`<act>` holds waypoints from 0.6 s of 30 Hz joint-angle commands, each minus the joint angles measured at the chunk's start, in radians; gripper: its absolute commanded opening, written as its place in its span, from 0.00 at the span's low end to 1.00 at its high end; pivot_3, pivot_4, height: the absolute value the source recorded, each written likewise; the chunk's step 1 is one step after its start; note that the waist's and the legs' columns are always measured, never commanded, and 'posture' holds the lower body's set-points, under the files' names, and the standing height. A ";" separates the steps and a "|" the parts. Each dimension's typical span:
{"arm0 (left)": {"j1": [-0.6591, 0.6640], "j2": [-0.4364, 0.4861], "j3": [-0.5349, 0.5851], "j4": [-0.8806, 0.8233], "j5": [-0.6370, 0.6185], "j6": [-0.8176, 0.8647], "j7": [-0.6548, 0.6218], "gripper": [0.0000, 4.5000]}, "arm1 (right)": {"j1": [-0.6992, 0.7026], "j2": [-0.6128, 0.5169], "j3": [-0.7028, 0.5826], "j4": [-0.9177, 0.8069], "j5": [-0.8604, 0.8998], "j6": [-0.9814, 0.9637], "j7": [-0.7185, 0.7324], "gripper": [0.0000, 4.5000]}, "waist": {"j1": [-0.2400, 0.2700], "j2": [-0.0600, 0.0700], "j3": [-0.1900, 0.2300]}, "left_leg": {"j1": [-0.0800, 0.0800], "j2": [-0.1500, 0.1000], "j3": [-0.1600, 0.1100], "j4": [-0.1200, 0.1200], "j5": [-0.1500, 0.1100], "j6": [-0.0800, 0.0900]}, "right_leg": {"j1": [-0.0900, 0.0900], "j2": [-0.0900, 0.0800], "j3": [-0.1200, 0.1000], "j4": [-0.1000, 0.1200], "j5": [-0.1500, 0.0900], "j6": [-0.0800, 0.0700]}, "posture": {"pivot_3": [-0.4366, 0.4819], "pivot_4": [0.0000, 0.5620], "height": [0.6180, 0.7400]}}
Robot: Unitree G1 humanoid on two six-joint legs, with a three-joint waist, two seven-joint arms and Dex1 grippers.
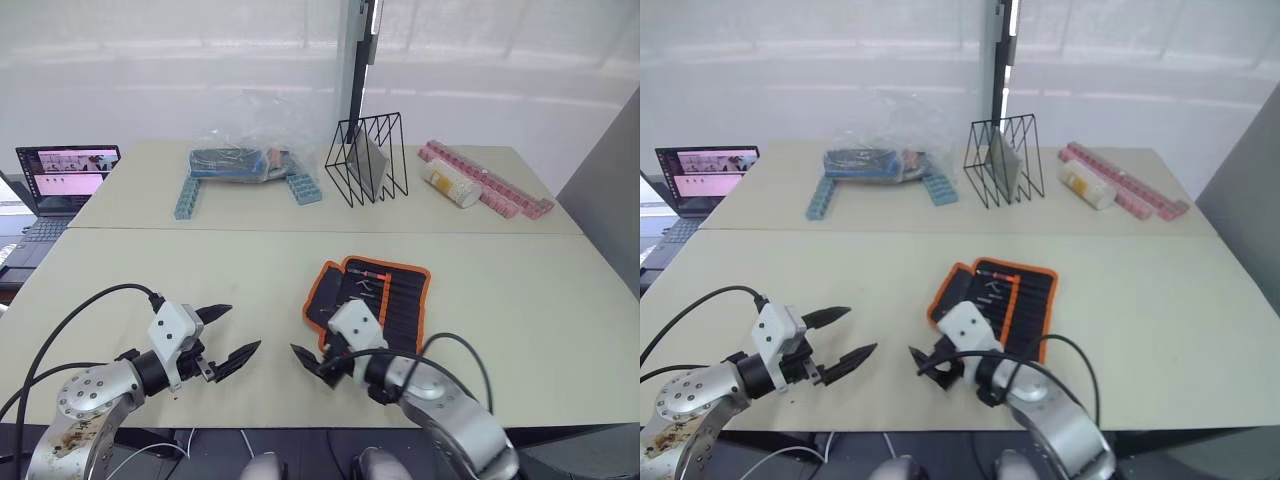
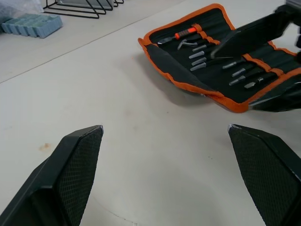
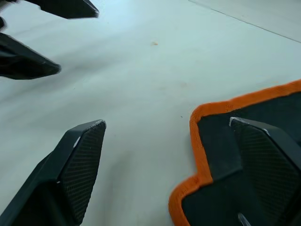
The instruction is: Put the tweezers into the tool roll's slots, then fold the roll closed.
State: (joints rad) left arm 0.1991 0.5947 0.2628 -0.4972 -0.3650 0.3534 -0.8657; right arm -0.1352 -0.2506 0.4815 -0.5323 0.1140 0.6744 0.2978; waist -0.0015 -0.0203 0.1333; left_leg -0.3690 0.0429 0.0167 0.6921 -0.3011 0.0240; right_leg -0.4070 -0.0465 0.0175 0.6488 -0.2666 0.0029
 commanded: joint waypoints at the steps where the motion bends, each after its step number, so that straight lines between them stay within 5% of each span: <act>1: -0.003 0.020 0.015 -0.027 -0.031 -0.004 0.003 1.00 | -0.039 0.024 0.055 0.069 -0.116 -0.049 -0.068 0.99 | 0.001 0.000 0.000 | 0.000 0.000 0.000 0.000 0.000 0.000 | 0.000 0.000 0.000 0.000 0.000 0.000 | 0.48 0.27 0.87; 6: -0.008 0.038 0.016 -0.026 -0.045 -0.001 0.012 1.00 | -0.070 0.044 0.115 0.146 -0.270 -0.098 -0.151 0.99 | -0.005 0.000 0.000 | -0.001 -0.001 0.000 -0.001 0.000 -0.001 | -0.002 -0.001 0.000 0.000 0.000 0.000 | 0.48 0.27 0.87; 14: -0.017 0.051 0.005 -0.022 -0.047 -0.011 0.023 1.00 | -0.062 0.084 0.043 0.172 -0.315 -0.093 -0.171 0.99 | -0.011 0.000 0.000 | -0.001 0.000 0.000 -0.002 0.000 -0.001 | -0.003 0.000 0.000 0.000 0.000 0.000 | 0.48 0.27 0.87; 18: -0.012 0.055 0.002 -0.024 -0.039 -0.024 0.026 1.00 | -0.059 0.091 0.033 0.171 -0.323 -0.097 -0.163 0.73 | -0.012 0.000 0.000 | -0.001 0.000 0.000 -0.003 0.000 -0.001 | -0.003 0.000 0.000 0.000 0.000 0.000 | 0.48 0.27 0.87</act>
State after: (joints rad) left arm 0.1921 0.6377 0.2590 -0.4970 -0.3980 0.3473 -0.8443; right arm -0.1891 -0.1673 0.5339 -0.3406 -0.1938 0.6001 0.1327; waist -0.0134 -0.0207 0.1337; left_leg -0.3699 0.0427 0.0170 0.6882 -0.3007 0.0227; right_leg -0.4105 -0.0470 0.0181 0.6488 -0.2663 0.0025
